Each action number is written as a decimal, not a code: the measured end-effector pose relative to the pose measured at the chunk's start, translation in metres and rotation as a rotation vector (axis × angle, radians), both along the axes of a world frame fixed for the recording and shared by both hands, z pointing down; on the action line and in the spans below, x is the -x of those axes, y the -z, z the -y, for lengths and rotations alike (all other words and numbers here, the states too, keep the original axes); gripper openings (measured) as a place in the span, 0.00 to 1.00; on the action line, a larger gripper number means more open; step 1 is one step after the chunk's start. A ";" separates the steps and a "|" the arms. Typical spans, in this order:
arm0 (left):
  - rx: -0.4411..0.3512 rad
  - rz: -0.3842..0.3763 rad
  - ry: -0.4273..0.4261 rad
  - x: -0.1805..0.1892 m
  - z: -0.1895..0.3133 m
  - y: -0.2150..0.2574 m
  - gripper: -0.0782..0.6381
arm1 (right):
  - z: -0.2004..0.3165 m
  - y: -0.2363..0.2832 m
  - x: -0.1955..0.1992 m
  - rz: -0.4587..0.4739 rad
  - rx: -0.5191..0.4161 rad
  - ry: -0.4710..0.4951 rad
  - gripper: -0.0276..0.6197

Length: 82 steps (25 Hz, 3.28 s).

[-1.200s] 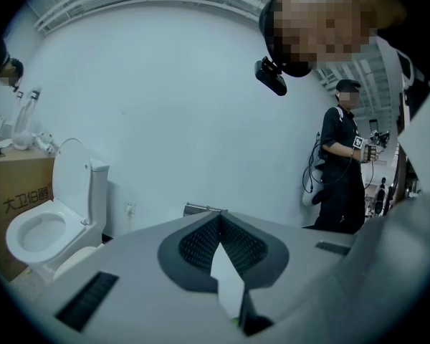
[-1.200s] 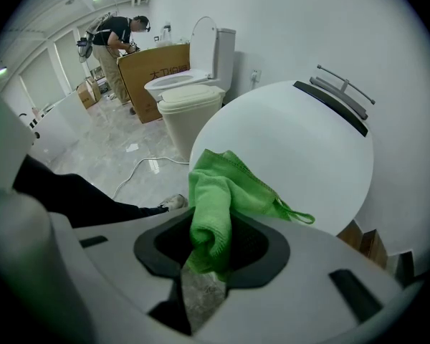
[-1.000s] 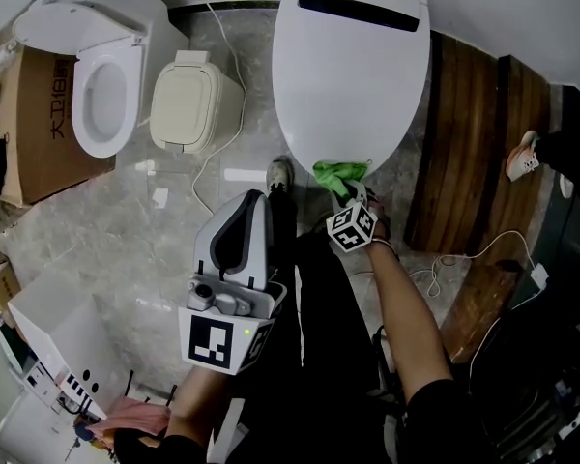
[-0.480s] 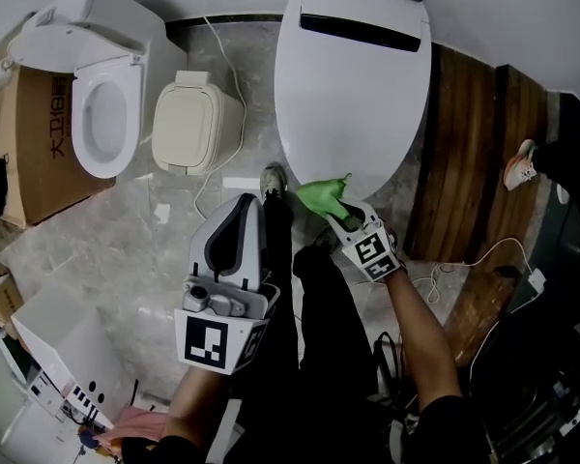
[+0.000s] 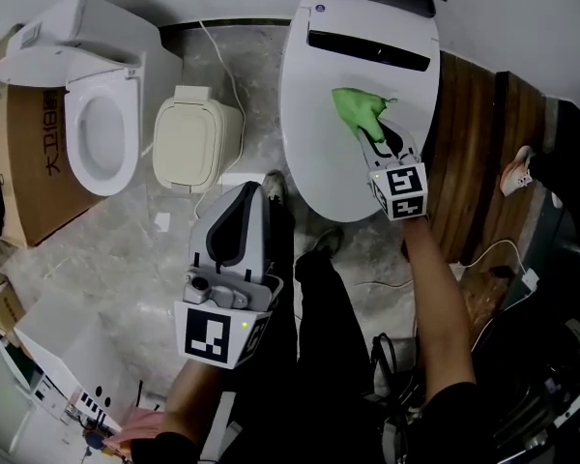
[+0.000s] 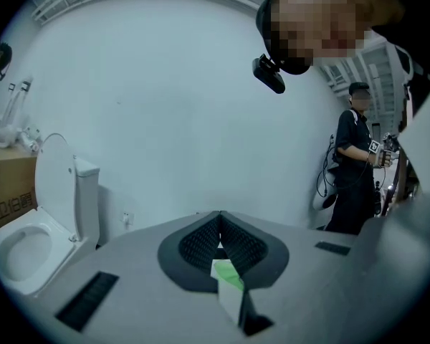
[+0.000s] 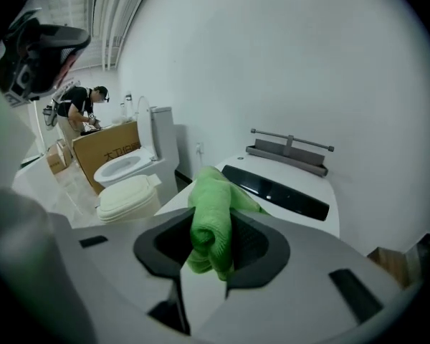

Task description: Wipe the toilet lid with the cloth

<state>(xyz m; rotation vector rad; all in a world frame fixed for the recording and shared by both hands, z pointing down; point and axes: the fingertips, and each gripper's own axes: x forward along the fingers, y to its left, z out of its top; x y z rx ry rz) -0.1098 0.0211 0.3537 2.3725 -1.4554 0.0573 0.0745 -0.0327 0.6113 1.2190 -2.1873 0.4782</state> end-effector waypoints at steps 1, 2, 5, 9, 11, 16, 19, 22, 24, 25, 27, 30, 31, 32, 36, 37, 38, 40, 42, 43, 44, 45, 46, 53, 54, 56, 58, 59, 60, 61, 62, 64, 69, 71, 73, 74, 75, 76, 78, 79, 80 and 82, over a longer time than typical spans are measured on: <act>0.005 0.003 -0.006 0.002 0.005 -0.002 0.12 | 0.014 -0.002 -0.002 -0.016 -0.005 -0.008 0.24; 0.008 0.003 -0.010 0.004 0.011 -0.004 0.12 | 0.027 -0.004 -0.003 -0.031 -0.008 -0.016 0.24; 0.017 0.004 -0.017 0.011 0.026 -0.009 0.12 | 0.058 -0.010 -0.007 -0.071 -0.010 -0.036 0.24; 0.035 0.003 -0.024 0.018 0.046 -0.018 0.12 | 0.089 -0.018 -0.009 -0.086 0.005 -0.067 0.24; 0.042 0.000 -0.026 0.021 0.054 -0.020 0.12 | 0.099 -0.028 -0.009 -0.106 0.022 -0.075 0.24; 0.041 -0.009 -0.035 0.020 0.071 -0.021 0.12 | 0.119 -0.052 -0.012 -0.166 0.062 -0.081 0.24; 0.048 -0.012 -0.048 0.020 0.078 -0.023 0.12 | 0.124 -0.065 -0.013 -0.182 0.110 -0.069 0.24; 0.055 -0.009 -0.046 0.024 0.083 -0.026 0.12 | 0.124 -0.082 -0.005 -0.202 0.173 -0.044 0.24; 0.056 -0.008 -0.040 0.028 0.085 -0.026 0.12 | 0.124 -0.088 -0.001 -0.192 0.189 -0.055 0.24; 0.055 -0.008 -0.038 0.028 0.086 -0.026 0.12 | 0.125 -0.089 -0.001 -0.186 0.192 -0.063 0.24; 0.055 -0.007 -0.034 0.029 0.086 -0.028 0.12 | 0.126 -0.090 0.000 -0.179 0.193 -0.060 0.24; 0.061 -0.011 -0.028 0.029 0.083 -0.030 0.12 | 0.120 -0.090 0.005 -0.193 0.200 0.000 0.24; 0.064 -0.012 -0.025 0.029 0.081 -0.031 0.12 | 0.116 -0.091 0.009 -0.204 0.203 0.028 0.24; 0.067 -0.013 -0.022 0.030 0.079 -0.032 0.12 | 0.112 -0.092 0.013 -0.213 0.204 0.053 0.24; 0.065 -0.019 -0.015 0.029 0.073 -0.030 0.12 | 0.093 -0.098 0.023 -0.240 0.205 0.100 0.24; 0.062 -0.020 -0.012 0.029 0.071 -0.029 0.12 | 0.088 -0.099 0.025 -0.245 0.202 0.109 0.24; 0.060 -0.020 -0.010 0.028 0.069 -0.028 0.12 | 0.084 -0.100 0.027 -0.248 0.200 0.120 0.24; 0.056 -0.020 -0.008 0.026 0.064 -0.026 0.12 | 0.073 -0.101 0.032 -0.251 0.208 0.140 0.24; 0.054 -0.022 -0.005 0.024 0.059 -0.025 0.12 | 0.061 -0.102 0.035 -0.255 0.214 0.156 0.24; 0.053 -0.023 -0.003 0.024 0.056 -0.025 0.12 | 0.054 -0.103 0.037 -0.258 0.214 0.164 0.24; 0.053 -0.023 -0.001 0.024 0.052 -0.024 0.12 | 0.046 -0.104 0.039 -0.261 0.214 0.171 0.24; 0.053 -0.024 0.001 0.023 0.048 -0.024 0.12 | 0.038 -0.105 0.041 -0.262 0.215 0.177 0.24; 0.053 -0.024 0.002 0.023 0.045 -0.024 0.12 | 0.029 -0.106 0.043 -0.263 0.217 0.183 0.24; 0.044 -0.024 0.011 0.021 0.014 -0.019 0.12 | -0.042 -0.118 0.058 -0.276 0.250 0.225 0.24; 0.041 -0.025 0.014 0.021 0.010 -0.018 0.12 | -0.054 -0.120 0.060 -0.277 0.257 0.230 0.24; 0.036 -0.029 0.022 0.020 0.000 -0.016 0.12 | -0.080 -0.125 0.064 -0.282 0.273 0.246 0.24; 0.031 -0.031 0.028 0.020 -0.009 -0.015 0.12 | -0.105 -0.129 0.068 -0.284 0.288 0.262 0.24; 0.030 -0.031 0.031 0.020 -0.014 -0.014 0.12 | -0.117 -0.131 0.070 -0.285 0.294 0.270 0.24; 0.029 -0.031 0.033 0.020 -0.020 -0.013 0.12 | -0.130 -0.132 0.072 -0.284 0.300 0.278 0.24; 0.028 -0.031 0.035 0.020 -0.025 -0.013 0.12 | -0.141 -0.134 0.074 -0.283 0.305 0.284 0.24; 0.027 -0.030 0.036 0.020 -0.030 -0.013 0.12 | -0.152 -0.136 0.075 -0.281 0.311 0.286 0.24; 0.025 -0.030 0.042 0.020 -0.040 -0.013 0.12 | -0.169 -0.138 0.077 -0.278 0.323 0.286 0.24; 0.020 -0.034 0.068 0.022 -0.061 -0.010 0.12 | -0.198 -0.143 0.079 -0.274 0.367 0.285 0.24; 0.015 -0.039 0.086 0.026 -0.066 -0.006 0.12 | -0.209 -0.145 0.080 -0.280 0.389 0.295 0.24; -0.003 -0.049 0.105 0.029 -0.069 0.000 0.12 | -0.219 -0.146 0.081 -0.298 0.409 0.313 0.24; -0.013 -0.054 0.110 0.030 -0.070 0.002 0.12 | -0.222 -0.147 0.082 -0.305 0.420 0.318 0.24; -0.019 -0.057 0.114 0.031 -0.071 0.003 0.12 | -0.225 -0.148 0.082 -0.309 0.430 0.318 0.24; -0.023 -0.059 0.119 0.032 -0.071 0.003 0.12 | -0.228 -0.148 0.083 -0.309 0.441 0.315 0.24; -0.028 -0.062 0.133 0.035 -0.070 0.004 0.12 | -0.230 -0.149 0.084 -0.297 0.457 0.308 0.24; -0.031 -0.063 0.140 0.037 -0.070 0.005 0.12 | -0.232 -0.150 0.084 -0.289 0.466 0.307 0.24; -0.035 -0.062 0.145 0.038 -0.069 0.006 0.12 | -0.234 -0.150 0.084 -0.278 0.480 0.307 0.24; -0.047 -0.062 0.151 0.041 -0.067 0.010 0.12 | -0.242 -0.151 0.085 -0.240 0.534 0.309 0.24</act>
